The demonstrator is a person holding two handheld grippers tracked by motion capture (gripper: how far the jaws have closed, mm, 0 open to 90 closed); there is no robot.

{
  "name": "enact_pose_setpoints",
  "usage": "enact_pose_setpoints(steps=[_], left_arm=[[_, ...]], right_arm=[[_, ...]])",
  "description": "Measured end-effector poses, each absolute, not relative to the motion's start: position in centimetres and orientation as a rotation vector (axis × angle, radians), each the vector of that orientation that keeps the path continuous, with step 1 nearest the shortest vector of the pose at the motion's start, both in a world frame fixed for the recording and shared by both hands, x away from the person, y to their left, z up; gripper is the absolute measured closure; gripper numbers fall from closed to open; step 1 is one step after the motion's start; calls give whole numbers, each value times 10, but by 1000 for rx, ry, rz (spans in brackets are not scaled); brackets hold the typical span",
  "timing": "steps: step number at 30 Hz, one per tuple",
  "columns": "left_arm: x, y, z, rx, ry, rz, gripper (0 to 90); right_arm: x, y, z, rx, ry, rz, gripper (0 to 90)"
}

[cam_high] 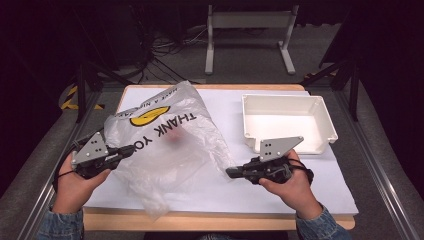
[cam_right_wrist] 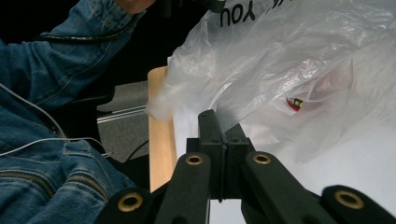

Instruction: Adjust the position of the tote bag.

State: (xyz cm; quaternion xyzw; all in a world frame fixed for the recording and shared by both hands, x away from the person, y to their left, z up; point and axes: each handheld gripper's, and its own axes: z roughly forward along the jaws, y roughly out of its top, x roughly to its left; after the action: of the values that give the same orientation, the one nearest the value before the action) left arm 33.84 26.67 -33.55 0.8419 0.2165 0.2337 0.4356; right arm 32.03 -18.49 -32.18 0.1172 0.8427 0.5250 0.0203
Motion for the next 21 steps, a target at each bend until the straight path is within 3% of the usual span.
enact_pose_setpoints(steps=[15, 21], left_arm=[[342, 256, -332, 2099, 513, 580, 822], [341, 257, -330, 2088, 526, 588, 773]], right_arm=[[320, -196, -327, 450, 2597, 1644, 892], [325, -199, -332, 487, 2588, 1643, 836]])
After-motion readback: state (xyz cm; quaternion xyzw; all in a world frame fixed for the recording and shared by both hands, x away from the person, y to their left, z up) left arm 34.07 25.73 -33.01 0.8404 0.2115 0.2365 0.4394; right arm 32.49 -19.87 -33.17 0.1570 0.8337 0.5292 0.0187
